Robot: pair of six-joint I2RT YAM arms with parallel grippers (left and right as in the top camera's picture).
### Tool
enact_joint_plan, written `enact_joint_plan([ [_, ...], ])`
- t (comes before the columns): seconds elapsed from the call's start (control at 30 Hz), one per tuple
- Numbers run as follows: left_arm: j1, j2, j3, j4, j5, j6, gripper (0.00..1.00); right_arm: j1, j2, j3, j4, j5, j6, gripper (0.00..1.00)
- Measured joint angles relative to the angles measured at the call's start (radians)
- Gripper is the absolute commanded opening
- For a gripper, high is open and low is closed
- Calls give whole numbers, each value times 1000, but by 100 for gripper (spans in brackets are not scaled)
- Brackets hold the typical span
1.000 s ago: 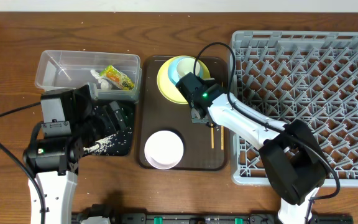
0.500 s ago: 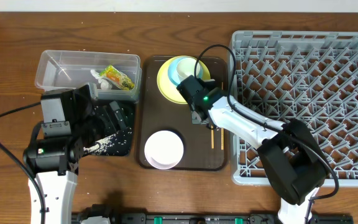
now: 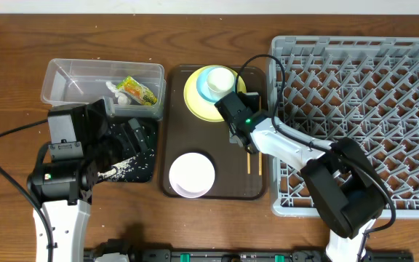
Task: Sort waste into correct bins and load items into the dishwasher rack
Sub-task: 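Grasp one chopstick and place it upright in the dish rack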
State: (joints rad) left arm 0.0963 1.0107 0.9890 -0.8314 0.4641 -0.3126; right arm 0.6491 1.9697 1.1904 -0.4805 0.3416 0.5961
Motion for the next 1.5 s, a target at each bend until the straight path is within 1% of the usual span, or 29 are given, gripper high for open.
enact_joint_plan([
  [0.1, 0, 0, 0, 0, 0, 0, 89, 0, 0, -3, 23, -22, 3, 16],
  [0.2, 0, 0, 0, 0, 0, 0, 89, 0, 0, -4, 29, -43, 11, 2],
  [0.23, 0, 0, 0, 0, 0, 0, 89, 0, 0, -4, 28, -47, 8, 1],
  [0.5, 0, 0, 0, 0, 0, 0, 89, 0, -5, -3, 17, -53, 10, 1],
  [0.67, 0, 0, 0, 0, 0, 0, 89, 0, -35, -2, -60, -76, 11, 1],
  [0.73, 0, 0, 0, 0, 0, 0, 89, -2, -66, -2, -81, -84, 10, 1],
  [0.87, 0, 0, 0, 0, 0, 0, 89, -18, -203, -2, -114, -90, 5, 1],
  [1.0, 0, 0, 0, 0, 0, 0, 90, -44, -349, 10, -151, -91, -51, 1],
  [1.13, 0, 1, 0, 0, 0, 0, 89, -90, -443, 17, -214, -75, -124, 1],
  [1.37, 0, 1, 0, 0, 0, 0, 89, -213, -466, 18, -306, -21, -215, 1],
  [1.5, 0, 1, 0, 0, 0, 0, 89, -267, -452, 18, -319, -19, -247, 1],
])
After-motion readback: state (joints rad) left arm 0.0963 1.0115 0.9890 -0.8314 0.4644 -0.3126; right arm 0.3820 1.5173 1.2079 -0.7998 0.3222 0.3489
